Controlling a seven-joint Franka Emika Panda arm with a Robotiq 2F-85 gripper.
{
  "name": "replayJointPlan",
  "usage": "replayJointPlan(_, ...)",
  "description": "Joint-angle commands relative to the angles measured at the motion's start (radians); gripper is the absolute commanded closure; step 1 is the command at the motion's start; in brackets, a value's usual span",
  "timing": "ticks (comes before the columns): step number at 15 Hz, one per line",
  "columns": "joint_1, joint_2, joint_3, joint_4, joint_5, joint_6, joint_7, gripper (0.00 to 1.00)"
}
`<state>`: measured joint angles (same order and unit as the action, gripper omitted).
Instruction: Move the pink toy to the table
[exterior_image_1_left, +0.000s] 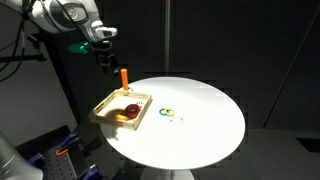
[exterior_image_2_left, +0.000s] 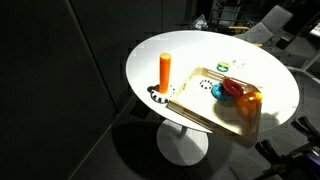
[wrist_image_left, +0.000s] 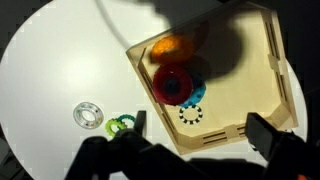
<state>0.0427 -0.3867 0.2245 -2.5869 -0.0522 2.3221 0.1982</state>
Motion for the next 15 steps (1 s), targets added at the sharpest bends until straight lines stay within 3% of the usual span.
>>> replayJointPlan(1,-0.015,0.092,-0.014,0.007,-0.058,0.065,0.039,0.0)
replayJointPlan(5,-0.018,0.166,-0.039,0.007,-0.079,0.122,0.045,0.0)
replayJointPlan(12,0.008,0.156,-0.05,-0.003,-0.057,0.107,0.019,0.0)
replayJointPlan(15,-0.019,0.216,-0.042,0.023,-0.112,0.09,0.087,0.0)
